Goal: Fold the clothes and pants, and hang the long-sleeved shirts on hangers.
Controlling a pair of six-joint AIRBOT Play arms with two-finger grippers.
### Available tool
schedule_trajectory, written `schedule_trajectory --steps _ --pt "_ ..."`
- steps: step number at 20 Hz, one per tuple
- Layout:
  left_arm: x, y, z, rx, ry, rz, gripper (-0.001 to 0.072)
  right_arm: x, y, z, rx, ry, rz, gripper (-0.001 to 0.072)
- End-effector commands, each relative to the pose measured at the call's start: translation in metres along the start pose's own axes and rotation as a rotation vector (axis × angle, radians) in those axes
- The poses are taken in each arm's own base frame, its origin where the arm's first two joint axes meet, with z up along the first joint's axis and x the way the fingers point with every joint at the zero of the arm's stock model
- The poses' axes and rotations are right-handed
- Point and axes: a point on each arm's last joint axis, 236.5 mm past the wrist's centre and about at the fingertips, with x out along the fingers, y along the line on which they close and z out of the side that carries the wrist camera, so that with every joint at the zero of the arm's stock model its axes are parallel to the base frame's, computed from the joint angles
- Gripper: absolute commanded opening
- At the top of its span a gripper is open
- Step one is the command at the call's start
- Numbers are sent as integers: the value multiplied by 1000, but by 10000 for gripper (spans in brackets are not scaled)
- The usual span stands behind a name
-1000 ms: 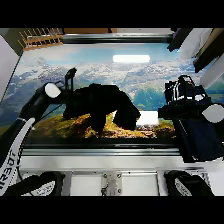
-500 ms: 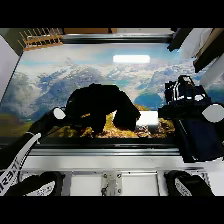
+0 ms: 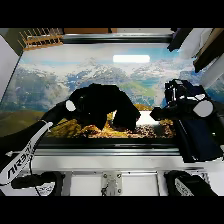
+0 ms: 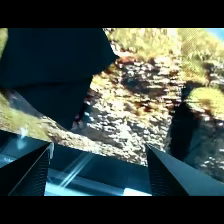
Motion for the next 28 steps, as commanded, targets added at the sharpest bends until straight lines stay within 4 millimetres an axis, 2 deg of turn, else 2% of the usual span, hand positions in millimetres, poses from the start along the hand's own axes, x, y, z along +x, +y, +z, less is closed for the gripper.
schedule_trajectory --steps 1,3,5,7,10,13,14,16,18,19,20,21,22,24,26,27,28 --pt "-27 13 9 12 -30 26 4 49 -12 -23 66 140 8 629" --pt "-36 15 14 7 -57 25 4 84 -11 -38 91 224 20 629" --pt "-38 15 15 8 -62 24 4 115 4 -48 112 274 57 629" --pt "-37 16 13 7 -58 26 4 136 27 -53 99 284 113 629" --pt "-37 15 13 8 -58 26 4 149 56 -47 91 240 168 629" --pt "-37 15 14 7 -59 25 4 155 70 -44 56 203 172 627" --pt "-37 15 14 8 -59 25 4 156 74 -42 46 189 171 576" --pt "-37 15 13 7 -58 25 4 159 79 -38 28 157 169 379" --pt "-37 15 12 7 -51 25 4 160 80 -29 23 118 164 101" --pt "-39 16 11 8 -49 27 3 159 80 -24 14 102 160 16" --pt "-46 19 13 15 -60 38 3 153 79 -14 -13 79 153 16" --pt "-64 24 20 39 -93 66 3 139 78 3 -61 38 140 15" --pt "-90 28 31 66 -139 98 3 117 77 27 -116 -19 122 15" --pt "-173 24 55 117 -285 148 4 42 73 90 -239 -191 56 15" --pt "-277 -5 69 160 -509 135 4 -65 82 148 -314 -421 9 15" --pt "-333 -24 69 197 -648 133 4 -126 94 169 -334 -559 11 15" --pt "-383 -44 62 235 -781 129 4 -182 106 180 -352 -686 13 15"
